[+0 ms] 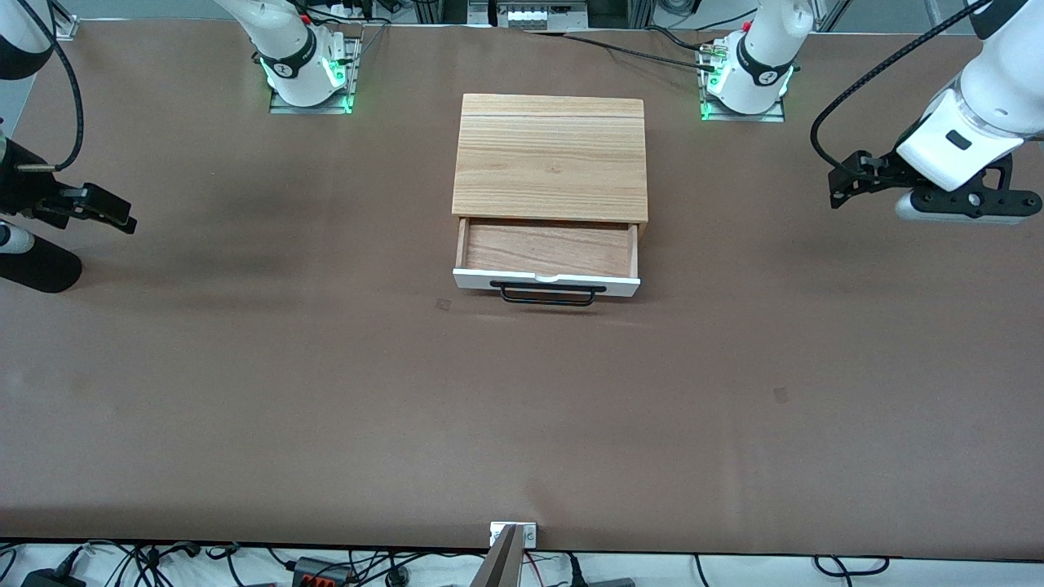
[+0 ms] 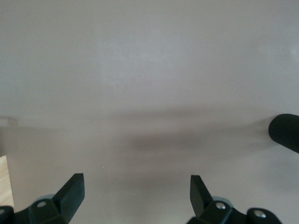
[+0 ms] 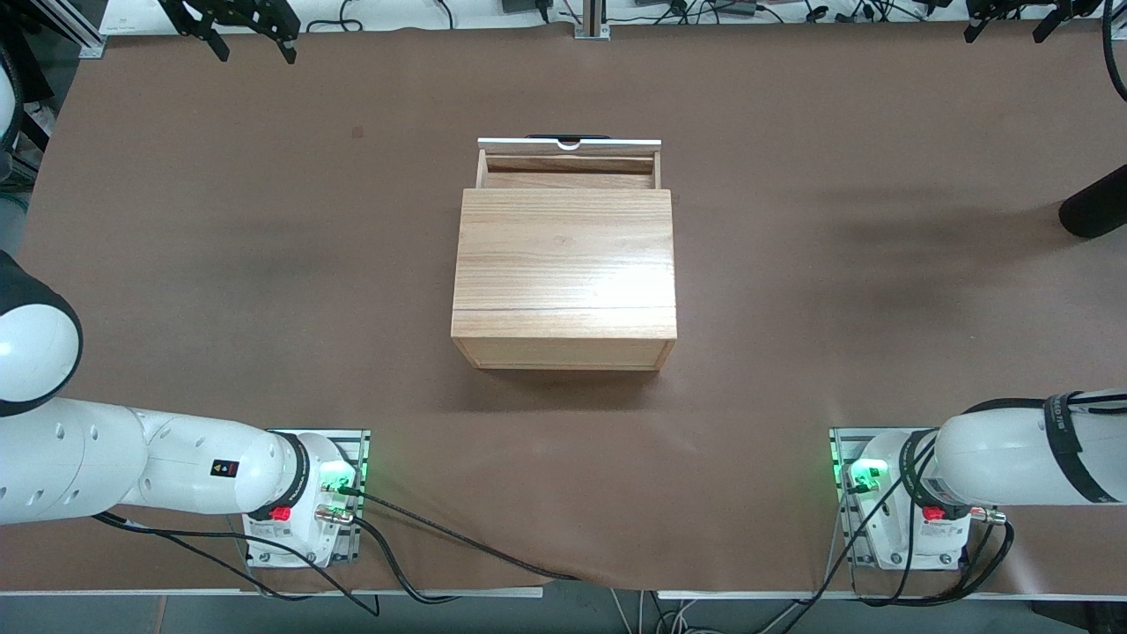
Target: Pull top drawer with both arms simultaneously
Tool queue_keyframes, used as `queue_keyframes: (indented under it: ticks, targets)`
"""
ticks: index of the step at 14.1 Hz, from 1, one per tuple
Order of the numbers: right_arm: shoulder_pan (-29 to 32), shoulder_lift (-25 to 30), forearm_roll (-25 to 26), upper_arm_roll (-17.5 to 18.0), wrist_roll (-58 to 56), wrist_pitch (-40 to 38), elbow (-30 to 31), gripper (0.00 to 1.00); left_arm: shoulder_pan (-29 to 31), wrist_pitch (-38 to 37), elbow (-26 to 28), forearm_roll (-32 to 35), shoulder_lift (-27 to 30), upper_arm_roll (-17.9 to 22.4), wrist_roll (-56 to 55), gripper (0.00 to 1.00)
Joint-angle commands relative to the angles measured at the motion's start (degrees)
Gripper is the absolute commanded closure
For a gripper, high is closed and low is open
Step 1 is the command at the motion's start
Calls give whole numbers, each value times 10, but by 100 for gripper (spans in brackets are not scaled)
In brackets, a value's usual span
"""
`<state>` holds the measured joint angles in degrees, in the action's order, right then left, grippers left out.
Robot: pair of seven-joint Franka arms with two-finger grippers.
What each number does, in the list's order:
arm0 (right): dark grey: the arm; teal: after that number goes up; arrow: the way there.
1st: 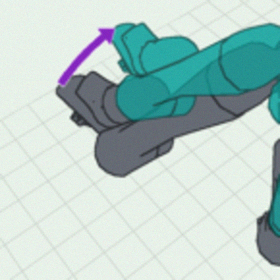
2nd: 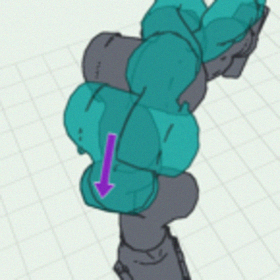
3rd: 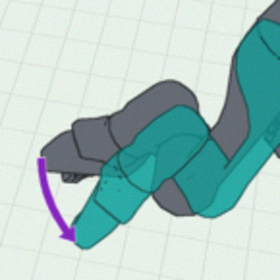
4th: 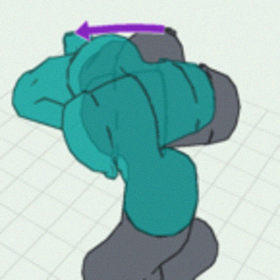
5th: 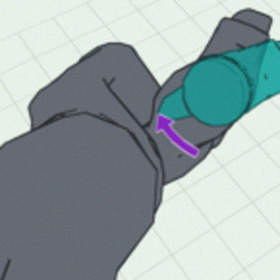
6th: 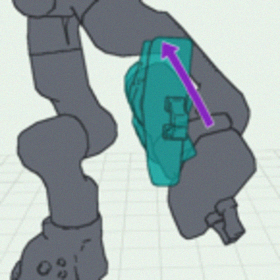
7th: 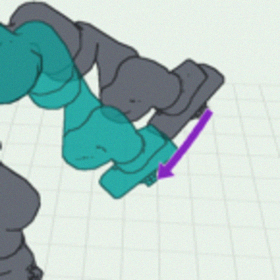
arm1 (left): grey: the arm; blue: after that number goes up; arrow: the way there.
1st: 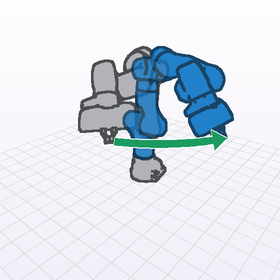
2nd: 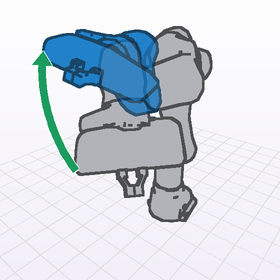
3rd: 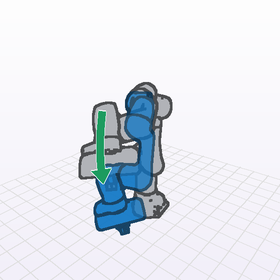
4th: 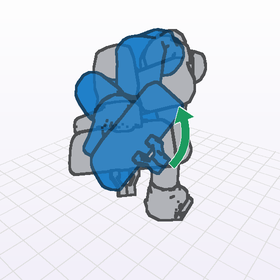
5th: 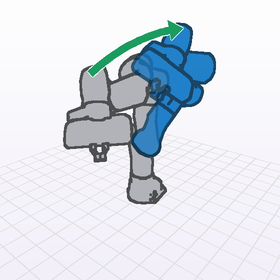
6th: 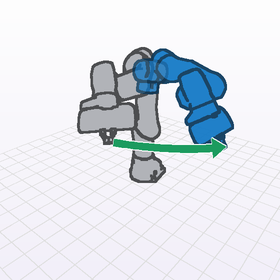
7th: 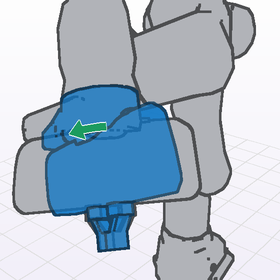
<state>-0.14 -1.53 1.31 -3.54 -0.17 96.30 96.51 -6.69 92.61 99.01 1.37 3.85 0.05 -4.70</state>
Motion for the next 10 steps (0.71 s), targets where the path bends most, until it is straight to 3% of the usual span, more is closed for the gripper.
queue_keyframes:
  ticks: [1, 10]
  targets:
    - [1, 11, 11, 7, 12, 2, 8, 0, 1, -14, 6, 19, 16, 2, -4, 0]
    - [0, 7, 4, 8, 3, -3, 1, 0, 4, -23, -28, 0, -14, 0, 6, 0]
